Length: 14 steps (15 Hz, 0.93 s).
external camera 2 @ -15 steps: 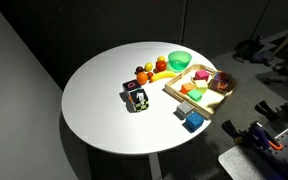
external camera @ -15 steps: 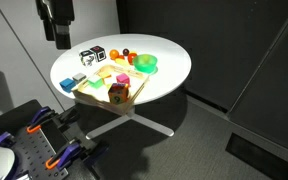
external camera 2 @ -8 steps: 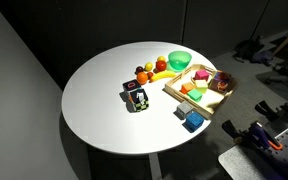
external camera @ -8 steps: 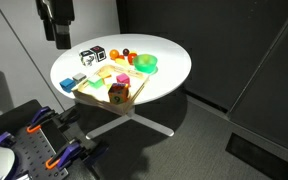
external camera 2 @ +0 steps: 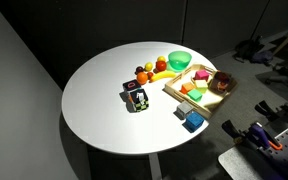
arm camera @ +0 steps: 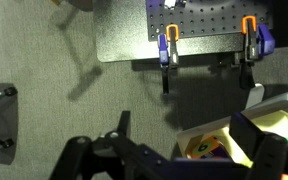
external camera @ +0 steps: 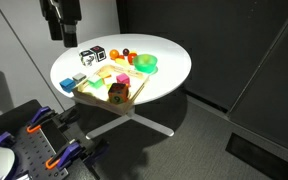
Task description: Put the grey block in the wooden crate on the right
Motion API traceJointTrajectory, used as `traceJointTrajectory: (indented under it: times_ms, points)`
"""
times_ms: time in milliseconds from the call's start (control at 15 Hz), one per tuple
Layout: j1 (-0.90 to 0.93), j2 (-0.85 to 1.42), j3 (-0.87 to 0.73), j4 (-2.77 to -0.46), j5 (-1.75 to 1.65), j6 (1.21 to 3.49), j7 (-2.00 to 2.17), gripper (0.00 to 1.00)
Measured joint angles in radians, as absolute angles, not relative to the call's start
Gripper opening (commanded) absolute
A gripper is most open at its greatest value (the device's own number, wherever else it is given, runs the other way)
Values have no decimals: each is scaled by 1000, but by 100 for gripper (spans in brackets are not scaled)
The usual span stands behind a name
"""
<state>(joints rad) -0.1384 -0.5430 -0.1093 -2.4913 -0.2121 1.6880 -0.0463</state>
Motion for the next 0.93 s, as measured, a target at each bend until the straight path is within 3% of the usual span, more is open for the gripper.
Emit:
traceJointTrajectory:
  times_ms: [933]
  points:
    - [2,-432,13,-2518,-193,1978,2,100]
